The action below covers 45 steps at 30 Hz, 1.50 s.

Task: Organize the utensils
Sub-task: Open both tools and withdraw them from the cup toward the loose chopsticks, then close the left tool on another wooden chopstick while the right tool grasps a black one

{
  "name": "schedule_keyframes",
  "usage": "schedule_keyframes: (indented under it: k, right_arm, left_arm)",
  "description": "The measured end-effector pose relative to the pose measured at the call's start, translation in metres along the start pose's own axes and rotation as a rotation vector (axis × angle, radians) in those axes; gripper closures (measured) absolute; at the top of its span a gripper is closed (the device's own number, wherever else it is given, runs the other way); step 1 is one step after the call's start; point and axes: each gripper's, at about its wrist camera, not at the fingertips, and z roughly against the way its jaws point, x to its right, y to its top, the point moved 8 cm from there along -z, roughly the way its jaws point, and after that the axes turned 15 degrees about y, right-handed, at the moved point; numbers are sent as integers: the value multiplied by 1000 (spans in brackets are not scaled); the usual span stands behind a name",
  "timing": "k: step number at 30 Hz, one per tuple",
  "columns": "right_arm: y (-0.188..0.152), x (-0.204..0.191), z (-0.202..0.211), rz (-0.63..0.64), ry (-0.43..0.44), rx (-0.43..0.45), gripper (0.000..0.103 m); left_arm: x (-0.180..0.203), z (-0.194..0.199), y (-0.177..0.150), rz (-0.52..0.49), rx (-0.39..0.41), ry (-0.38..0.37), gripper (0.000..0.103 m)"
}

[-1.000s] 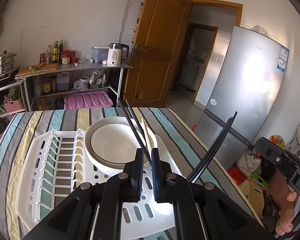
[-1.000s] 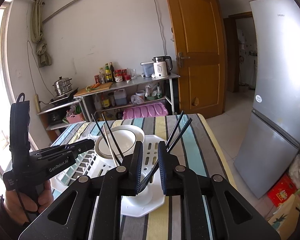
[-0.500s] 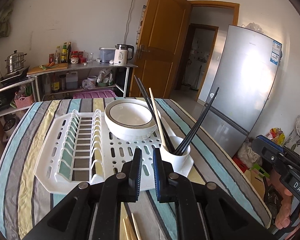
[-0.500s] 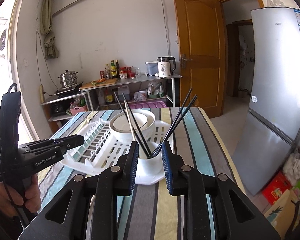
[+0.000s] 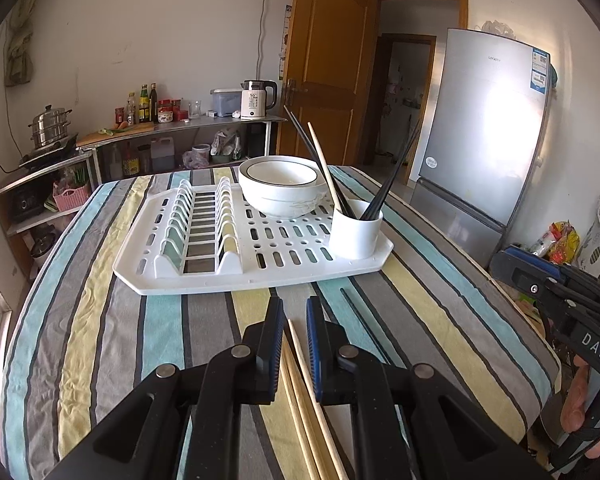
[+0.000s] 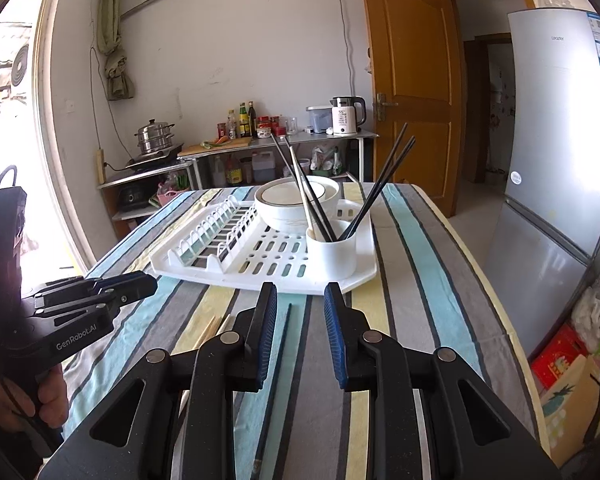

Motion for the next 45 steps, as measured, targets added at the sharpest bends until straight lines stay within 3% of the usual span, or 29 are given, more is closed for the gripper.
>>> schedule_keyframes:
  k: [10,16,20,33,45]
  right_arm:
    - [-26,-7,-9,-45,55,-50,78]
    - [-39,-6,-26,-41,51,-100,78]
    - [-46,-2,-38,-52,50,-131,78]
    - [-58,8,-66,-78,67,-190,78]
    - [-63,14,-81,-91,73,-220,78]
  left_arm:
    - [-4,4,-29,-23,-46,-12,92]
    - [-9,-15,-40,-14,-104,-8,91]
    - [-7,-30,-46,-17,-148,-18,84]
    - [0,-90,-58,-20,-297,11,83]
    - [5,-98,-55,-56,-288,44,80]
